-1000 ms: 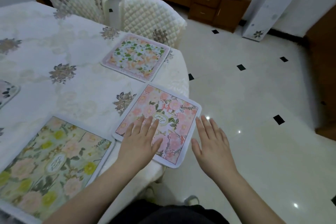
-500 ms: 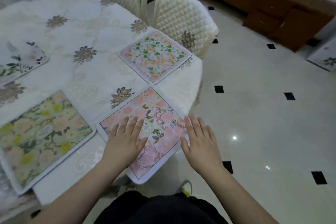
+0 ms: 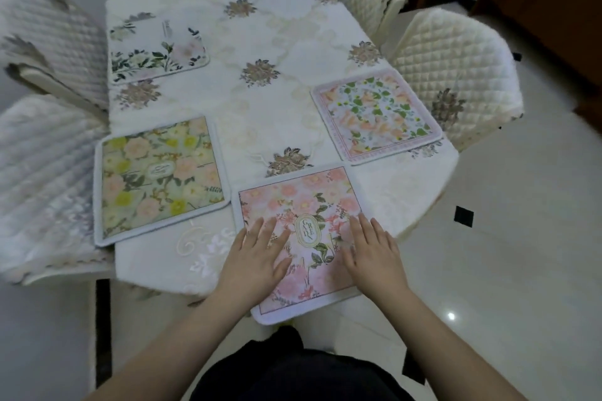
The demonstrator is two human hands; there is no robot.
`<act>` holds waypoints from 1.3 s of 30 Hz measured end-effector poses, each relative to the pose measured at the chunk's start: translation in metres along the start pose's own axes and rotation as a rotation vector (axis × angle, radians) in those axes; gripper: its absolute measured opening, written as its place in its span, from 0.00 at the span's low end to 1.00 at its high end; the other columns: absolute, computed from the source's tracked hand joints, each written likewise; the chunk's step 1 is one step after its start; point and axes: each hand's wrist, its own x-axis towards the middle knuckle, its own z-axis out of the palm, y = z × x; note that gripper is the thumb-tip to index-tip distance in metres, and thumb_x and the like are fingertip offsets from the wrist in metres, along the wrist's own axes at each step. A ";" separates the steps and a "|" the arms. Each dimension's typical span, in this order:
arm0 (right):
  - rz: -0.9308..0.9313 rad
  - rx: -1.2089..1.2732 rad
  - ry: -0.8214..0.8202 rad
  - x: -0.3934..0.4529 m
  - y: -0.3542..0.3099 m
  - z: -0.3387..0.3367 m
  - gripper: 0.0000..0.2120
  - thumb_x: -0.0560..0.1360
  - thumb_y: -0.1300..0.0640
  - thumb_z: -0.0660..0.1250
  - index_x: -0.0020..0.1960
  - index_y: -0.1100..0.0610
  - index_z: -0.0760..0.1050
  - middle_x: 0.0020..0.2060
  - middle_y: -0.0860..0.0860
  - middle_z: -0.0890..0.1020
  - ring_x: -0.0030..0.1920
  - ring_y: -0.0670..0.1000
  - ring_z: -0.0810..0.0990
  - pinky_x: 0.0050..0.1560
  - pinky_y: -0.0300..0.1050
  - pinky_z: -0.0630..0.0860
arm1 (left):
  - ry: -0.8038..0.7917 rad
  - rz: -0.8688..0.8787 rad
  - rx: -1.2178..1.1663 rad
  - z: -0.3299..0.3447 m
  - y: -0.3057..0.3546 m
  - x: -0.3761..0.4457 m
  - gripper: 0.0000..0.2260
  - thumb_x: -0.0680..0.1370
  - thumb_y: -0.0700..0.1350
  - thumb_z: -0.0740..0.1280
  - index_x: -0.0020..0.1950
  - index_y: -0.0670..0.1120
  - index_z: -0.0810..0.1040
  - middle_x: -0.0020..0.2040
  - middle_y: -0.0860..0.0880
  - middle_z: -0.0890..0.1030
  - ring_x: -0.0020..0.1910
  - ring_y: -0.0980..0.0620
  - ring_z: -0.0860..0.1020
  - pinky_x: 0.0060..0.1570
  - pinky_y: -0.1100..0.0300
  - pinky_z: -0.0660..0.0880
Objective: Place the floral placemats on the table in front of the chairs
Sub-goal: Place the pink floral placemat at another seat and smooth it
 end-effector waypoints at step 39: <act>-0.223 0.519 -0.086 0.055 0.071 -0.012 0.33 0.79 0.51 0.65 0.79 0.55 0.54 0.77 0.52 0.58 0.76 0.51 0.60 0.70 0.45 0.63 | 0.512 -0.771 -0.845 0.010 0.052 0.000 0.19 0.80 0.41 0.64 0.71 0.47 0.71 0.72 0.47 0.70 0.61 0.62 0.70 0.59 0.77 0.61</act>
